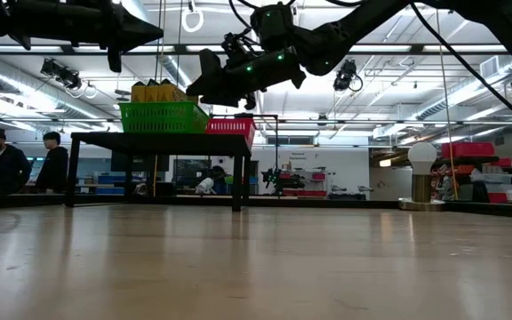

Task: Pick & Place Office Desk Supplies
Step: Put the crayon box into the green bin, then return to Home Position

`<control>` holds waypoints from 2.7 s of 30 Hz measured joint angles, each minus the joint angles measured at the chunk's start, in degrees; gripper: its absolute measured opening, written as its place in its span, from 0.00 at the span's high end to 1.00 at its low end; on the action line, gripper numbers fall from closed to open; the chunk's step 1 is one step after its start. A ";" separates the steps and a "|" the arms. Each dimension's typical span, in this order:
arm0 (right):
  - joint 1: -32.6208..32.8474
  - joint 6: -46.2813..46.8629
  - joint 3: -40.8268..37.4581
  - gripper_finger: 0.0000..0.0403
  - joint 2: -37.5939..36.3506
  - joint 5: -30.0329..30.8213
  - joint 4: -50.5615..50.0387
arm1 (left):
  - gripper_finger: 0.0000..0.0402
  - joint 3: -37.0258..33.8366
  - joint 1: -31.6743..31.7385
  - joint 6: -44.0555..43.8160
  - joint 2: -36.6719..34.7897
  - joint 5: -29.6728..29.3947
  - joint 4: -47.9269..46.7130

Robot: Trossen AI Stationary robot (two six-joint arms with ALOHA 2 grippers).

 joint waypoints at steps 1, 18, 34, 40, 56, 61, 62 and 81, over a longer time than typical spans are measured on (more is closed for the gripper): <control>0.00 -0.02 0.00 0.40 0.00 0.00 0.00 | 0.98 -0.01 0.00 0.00 0.02 0.00 -0.09; 0.70 -0.24 0.04 0.40 -12.76 1.71 -19.03 | 0.98 -0.01 0.00 -0.79 0.00 -3.58 -0.83; 7.24 3.81 -11.21 0.96 -24.63 1.05 -32.45 | 0.98 -0.01 0.00 -1.97 -0.02 -2.38 -0.70; 7.72 7.34 -30.22 0.95 -34.94 -0.87 -16.99 | 0.98 -0.01 0.01 -1.97 0.18 -2.38 -0.65; 7.76 8.92 -61.88 0.96 -70.36 7.08 -14.40 | 0.98 -0.07 0.04 1.11 0.20 -5.15 0.62; 7.78 8.04 -68.27 0.99 -80.88 3.88 -14.22 | 0.98 -0.07 0.03 3.57 0.22 -4.33 1.08; 7.78 7.62 -69.84 0.99 -83.24 3.51 -14.37 | 0.98 -0.07 -0.05 4.14 0.22 -2.90 1.09; 7.73 7.77 -81.59 0.99 -118.37 3.32 -29.42 | 0.98 -7.33 -7.98 13.34 0.70 -0.34 7.66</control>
